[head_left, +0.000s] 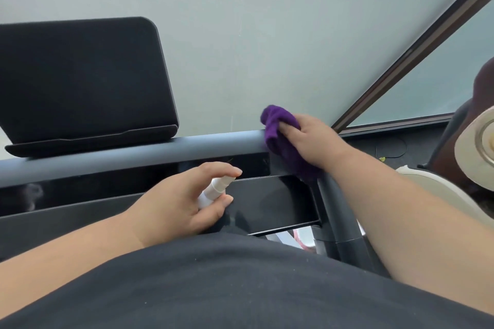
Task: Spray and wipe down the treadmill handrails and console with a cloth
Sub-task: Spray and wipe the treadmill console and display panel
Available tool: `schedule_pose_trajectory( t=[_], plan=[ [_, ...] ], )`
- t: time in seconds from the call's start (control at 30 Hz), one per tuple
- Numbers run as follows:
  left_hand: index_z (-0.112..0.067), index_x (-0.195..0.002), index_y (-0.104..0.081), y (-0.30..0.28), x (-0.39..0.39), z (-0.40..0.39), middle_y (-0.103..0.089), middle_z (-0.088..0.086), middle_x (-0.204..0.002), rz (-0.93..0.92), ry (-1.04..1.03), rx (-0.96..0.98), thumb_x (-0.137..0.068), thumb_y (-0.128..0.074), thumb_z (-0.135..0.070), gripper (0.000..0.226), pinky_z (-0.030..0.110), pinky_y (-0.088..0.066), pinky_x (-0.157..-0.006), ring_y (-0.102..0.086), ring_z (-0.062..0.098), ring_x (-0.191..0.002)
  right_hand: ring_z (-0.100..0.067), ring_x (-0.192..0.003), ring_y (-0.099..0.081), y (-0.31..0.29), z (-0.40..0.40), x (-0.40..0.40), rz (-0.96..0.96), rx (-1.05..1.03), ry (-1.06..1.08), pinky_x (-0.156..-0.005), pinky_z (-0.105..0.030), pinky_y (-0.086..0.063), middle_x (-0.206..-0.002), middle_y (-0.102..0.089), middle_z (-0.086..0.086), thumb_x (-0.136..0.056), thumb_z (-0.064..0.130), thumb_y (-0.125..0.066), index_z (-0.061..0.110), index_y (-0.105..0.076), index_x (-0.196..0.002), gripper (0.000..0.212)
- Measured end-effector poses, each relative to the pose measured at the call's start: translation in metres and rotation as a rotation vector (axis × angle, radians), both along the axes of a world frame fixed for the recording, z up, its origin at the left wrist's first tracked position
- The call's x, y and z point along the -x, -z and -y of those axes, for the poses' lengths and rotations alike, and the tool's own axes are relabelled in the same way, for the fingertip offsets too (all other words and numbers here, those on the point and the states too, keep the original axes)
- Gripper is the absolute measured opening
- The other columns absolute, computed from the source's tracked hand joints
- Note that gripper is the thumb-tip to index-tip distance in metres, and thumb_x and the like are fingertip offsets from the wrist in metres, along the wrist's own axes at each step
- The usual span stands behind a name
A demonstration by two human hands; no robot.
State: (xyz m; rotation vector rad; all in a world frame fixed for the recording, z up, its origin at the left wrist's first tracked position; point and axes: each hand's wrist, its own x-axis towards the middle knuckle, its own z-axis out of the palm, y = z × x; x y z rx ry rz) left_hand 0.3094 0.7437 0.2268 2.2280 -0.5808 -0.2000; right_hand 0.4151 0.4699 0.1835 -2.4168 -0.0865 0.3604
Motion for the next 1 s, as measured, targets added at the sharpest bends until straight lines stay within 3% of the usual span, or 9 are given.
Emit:
schedule_pose_trajectory(
  t=[0.1, 0.2, 0.27, 0.43, 0.6, 0.7, 0.8, 0.9, 1.0],
  plan=[
    [-0.052, -0.121, -0.040, 0.002, 0.000, 0.003, -0.050, -0.044, -0.113, 0.009, 0.020, 0.001, -0.083, -0.053, -0.046, 0.040, 0.009, -0.045, -0.075, -0.058, -0.011, -0.087, -0.017, -0.119, -0.057, -0.001, -0.059, 0.001, 0.076, -0.029, -0.118, -0.106, -0.047, -0.039, -0.123, -0.068, 0.010, -0.093, 0.057, -0.043, 0.042, -0.063, -0.122, 0.038],
    [-0.050, -0.121, -0.039, 0.003, -0.002, 0.008, -0.049, -0.048, -0.107, -0.002, 0.057, -0.009, -0.082, -0.054, -0.044, 0.042, 0.005, -0.042, -0.074, -0.052, -0.020, -0.083, -0.021, -0.148, -0.024, 0.008, -0.115, 0.013, 0.119, 0.379, -0.486, -0.119, -0.056, -0.012, -0.160, -0.032, 0.006, -0.091, 0.069, -0.038, 0.053, -0.031, -0.148, 0.059],
    [-0.050, -0.122, -0.039, 0.005, -0.003, 0.011, -0.048, -0.048, -0.110, -0.004, 0.075, -0.007, -0.082, -0.054, -0.044, 0.043, 0.009, -0.044, -0.077, -0.053, -0.019, -0.087, -0.024, -0.152, -0.008, 0.012, -0.120, 0.016, 0.141, 0.522, -0.558, -0.120, -0.055, -0.003, -0.166, -0.012, 0.003, -0.094, 0.067, -0.043, 0.054, -0.014, -0.153, 0.067],
    [-0.052, -0.122, -0.038, 0.004, -0.004, 0.014, -0.047, -0.048, -0.113, -0.001, 0.063, -0.029, -0.082, -0.051, -0.048, 0.042, 0.009, -0.043, -0.076, -0.054, -0.018, -0.088, -0.021, -0.150, -0.019, 0.010, -0.055, 0.009, 0.177, 0.522, -0.441, -0.121, -0.044, -0.013, -0.164, -0.023, 0.003, -0.095, 0.057, -0.054, 0.048, -0.022, -0.154, 0.068],
    [-0.059, -0.120, -0.036, -0.001, -0.004, 0.013, -0.046, -0.045, -0.119, -0.017, 0.055, -0.074, -0.080, -0.046, -0.057, 0.041, 0.019, -0.048, -0.082, -0.058, -0.006, -0.098, -0.017, -0.142, -0.035, 0.008, 0.042, 0.026, -0.008, 0.334, -0.023, -0.116, -0.032, -0.029, -0.157, -0.036, 0.006, -0.093, 0.044, -0.064, 0.045, -0.034, -0.151, 0.065],
    [-0.071, -0.111, -0.034, -0.001, -0.005, 0.011, -0.055, -0.037, -0.108, -0.037, 0.007, -0.103, -0.084, -0.054, -0.053, 0.039, 0.018, -0.048, -0.079, -0.057, -0.003, -0.092, -0.022, -0.139, -0.038, 0.013, 0.041, 0.038, -0.008, 0.349, 0.105, -0.112, -0.035, -0.034, -0.155, -0.037, 0.002, -0.095, 0.050, -0.058, 0.042, -0.032, -0.153, 0.064],
    [-0.067, -0.112, -0.032, 0.001, -0.005, 0.017, -0.058, -0.033, -0.099, -0.060, -0.011, -0.098, -0.087, -0.061, -0.043, 0.045, 0.009, -0.042, -0.074, -0.054, -0.005, -0.091, -0.028, -0.146, -0.025, 0.016, 0.007, 0.041, 0.146, 0.541, 0.031, -0.118, -0.046, -0.024, -0.162, -0.027, -0.002, -0.096, 0.060, -0.047, 0.045, -0.026, -0.154, 0.064],
    [-0.064, -0.116, -0.030, 0.001, -0.002, 0.028, -0.056, -0.034, -0.110, -0.072, 0.020, -0.087, -0.084, -0.053, -0.052, 0.041, 0.012, -0.043, -0.080, -0.055, -0.004, -0.095, -0.022, -0.152, -0.011, 0.015, -0.023, 0.033, 0.185, 0.589, -0.126, -0.121, -0.050, -0.008, -0.165, -0.018, 0.003, -0.097, 0.064, -0.038, 0.049, -0.019, -0.154, 0.062],
    [-0.065, -0.116, -0.027, 0.001, 0.001, 0.038, -0.058, -0.029, -0.111, -0.103, 0.064, -0.097, -0.088, -0.057, -0.044, 0.046, 0.019, -0.045, -0.082, -0.057, -0.001, -0.094, -0.022, -0.151, -0.015, 0.017, -0.012, 0.031, 0.160, 0.576, -0.118, -0.121, -0.047, -0.013, -0.164, -0.023, 0.003, -0.098, 0.062, -0.042, 0.047, -0.022, -0.154, 0.062]
  ],
)
